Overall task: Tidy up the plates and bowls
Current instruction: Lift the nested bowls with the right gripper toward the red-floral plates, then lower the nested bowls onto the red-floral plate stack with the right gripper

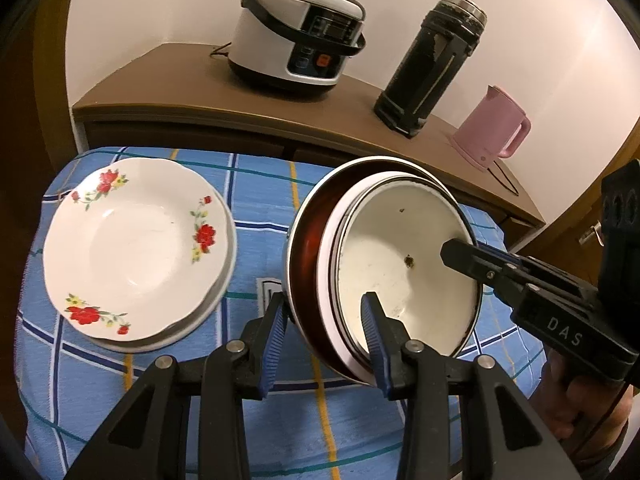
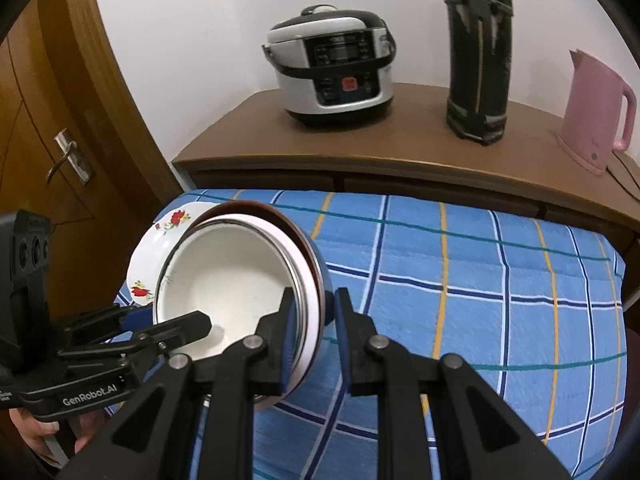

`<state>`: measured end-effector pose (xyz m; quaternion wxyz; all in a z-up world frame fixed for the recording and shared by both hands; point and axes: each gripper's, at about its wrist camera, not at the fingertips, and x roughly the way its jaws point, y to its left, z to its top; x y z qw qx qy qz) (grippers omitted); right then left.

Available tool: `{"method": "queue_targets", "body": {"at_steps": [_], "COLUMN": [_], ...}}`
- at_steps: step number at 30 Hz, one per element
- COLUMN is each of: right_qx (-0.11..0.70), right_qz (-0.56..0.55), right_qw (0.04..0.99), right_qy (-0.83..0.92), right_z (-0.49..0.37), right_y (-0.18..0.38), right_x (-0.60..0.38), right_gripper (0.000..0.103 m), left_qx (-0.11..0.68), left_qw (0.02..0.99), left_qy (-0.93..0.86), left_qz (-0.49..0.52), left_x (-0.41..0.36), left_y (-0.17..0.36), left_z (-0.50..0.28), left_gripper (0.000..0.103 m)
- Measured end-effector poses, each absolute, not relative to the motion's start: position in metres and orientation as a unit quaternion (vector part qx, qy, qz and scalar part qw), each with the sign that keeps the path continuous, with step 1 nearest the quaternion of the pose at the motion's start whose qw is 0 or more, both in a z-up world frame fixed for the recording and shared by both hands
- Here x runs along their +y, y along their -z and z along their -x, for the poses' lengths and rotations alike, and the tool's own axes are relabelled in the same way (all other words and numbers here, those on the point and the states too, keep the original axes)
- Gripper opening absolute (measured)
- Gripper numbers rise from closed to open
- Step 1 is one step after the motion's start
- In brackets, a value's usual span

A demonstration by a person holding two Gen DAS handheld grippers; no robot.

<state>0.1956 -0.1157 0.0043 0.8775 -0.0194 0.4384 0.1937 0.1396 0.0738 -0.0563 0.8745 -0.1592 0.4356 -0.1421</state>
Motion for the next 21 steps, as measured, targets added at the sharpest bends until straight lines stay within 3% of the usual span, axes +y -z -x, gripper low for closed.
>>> {"method": "queue_targets", "body": {"at_steps": [21], "right_qx": [0.434], "right_qz": [0.074], "right_qw": [0.867], "right_qy": [-0.235], "right_z": [-0.21], "right_y": [-0.013], "right_x": [-0.049], "right_gripper": [0.019], "left_qx": [0.43], "left_qw": [0.882], "left_qy": [0.092], "left_qz": [0.171], "left_x": [0.125], "left_y": [0.054], "left_z": [-0.135], "left_gripper": [0.041]}}
